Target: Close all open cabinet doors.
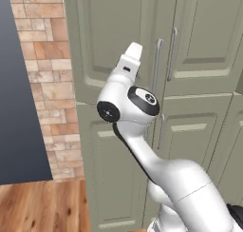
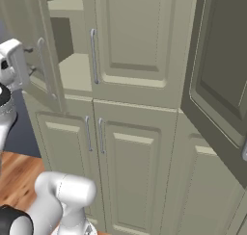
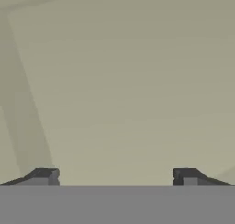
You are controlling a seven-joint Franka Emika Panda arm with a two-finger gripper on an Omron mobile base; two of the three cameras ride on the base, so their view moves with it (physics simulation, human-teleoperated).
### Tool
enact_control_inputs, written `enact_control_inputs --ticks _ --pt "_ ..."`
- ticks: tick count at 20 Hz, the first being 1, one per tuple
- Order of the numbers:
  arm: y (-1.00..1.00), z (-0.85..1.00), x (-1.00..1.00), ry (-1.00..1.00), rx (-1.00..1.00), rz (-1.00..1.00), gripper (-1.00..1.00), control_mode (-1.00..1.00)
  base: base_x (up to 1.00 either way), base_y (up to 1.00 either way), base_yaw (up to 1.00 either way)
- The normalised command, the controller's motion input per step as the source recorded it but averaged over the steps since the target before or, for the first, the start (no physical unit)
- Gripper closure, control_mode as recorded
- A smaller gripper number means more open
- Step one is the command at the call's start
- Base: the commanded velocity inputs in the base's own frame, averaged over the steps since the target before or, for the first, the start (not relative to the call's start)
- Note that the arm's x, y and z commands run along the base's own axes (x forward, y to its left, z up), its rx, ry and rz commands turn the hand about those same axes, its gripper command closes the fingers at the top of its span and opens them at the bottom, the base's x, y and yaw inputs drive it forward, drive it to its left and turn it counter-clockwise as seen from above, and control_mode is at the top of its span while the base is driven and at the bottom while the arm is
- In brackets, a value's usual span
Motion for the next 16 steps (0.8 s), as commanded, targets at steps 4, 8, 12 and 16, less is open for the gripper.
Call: enact_control_inputs --ticks 4,8,12,16 --pt "-0.37 0.00 0.64 -0.02 0.07 -0.01 -1.00 -1.00 0.00 0.00 0.00" --pt "-0.27 0.00 0.69 -0.01 0.08 -0.01 -1.00 -1.00 0.00 0.00 0.00" --pt "-0.20 0.00 0.69 0.00 0.09 0.00 -1.00 -1.00 0.00 0.00 0.00" --pt "-0.18 0.00 0.67 0.00 0.09 0.00 -1.00 -1.00 0.00 0.00 0.00"
